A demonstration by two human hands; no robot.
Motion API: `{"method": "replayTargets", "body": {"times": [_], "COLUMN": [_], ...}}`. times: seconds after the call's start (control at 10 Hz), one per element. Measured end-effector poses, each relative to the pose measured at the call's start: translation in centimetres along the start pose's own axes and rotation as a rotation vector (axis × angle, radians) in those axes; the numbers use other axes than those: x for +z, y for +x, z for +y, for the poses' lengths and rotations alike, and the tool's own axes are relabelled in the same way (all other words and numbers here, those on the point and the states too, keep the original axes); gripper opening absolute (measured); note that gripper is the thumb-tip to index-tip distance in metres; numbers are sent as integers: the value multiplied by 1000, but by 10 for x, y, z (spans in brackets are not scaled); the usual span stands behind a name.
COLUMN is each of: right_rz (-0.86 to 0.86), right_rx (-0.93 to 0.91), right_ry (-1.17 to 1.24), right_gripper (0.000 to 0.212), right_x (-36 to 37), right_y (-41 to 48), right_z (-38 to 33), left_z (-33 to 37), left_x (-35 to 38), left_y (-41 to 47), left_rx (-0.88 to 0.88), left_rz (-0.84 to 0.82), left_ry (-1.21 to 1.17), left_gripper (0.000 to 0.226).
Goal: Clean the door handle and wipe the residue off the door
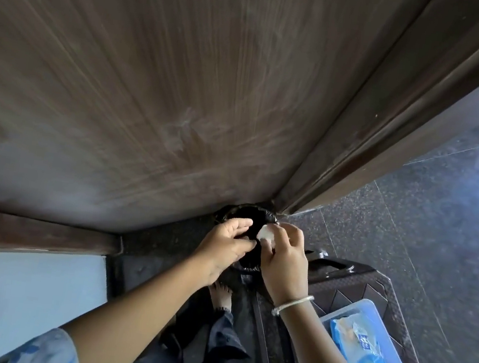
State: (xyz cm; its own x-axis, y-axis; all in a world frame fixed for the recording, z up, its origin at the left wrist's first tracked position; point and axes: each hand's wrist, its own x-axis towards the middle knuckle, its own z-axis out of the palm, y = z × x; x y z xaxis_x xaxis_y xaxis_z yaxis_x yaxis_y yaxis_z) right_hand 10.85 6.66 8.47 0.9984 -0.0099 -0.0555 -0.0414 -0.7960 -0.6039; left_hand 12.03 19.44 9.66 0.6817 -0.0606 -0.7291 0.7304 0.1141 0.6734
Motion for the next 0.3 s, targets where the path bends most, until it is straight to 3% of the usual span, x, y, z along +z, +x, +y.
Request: {"method": "replayTargets", "body": {"times": [0.1,0.3], "right_rz": [-226,-356], "right_rx": [95,83], "right_ry": [-87,-68], "right_gripper": [53,50], "right_x": [13,17], "right_y": [9,16], "right_z": [14,11], "left_z": [-6,-9], "left_x": [-7,-25], "left_y": [6,4], "left_rx": [-49,-4], "left_rz": [2,56], "left_ry": [50,118], "left_gripper": [45,49]}}
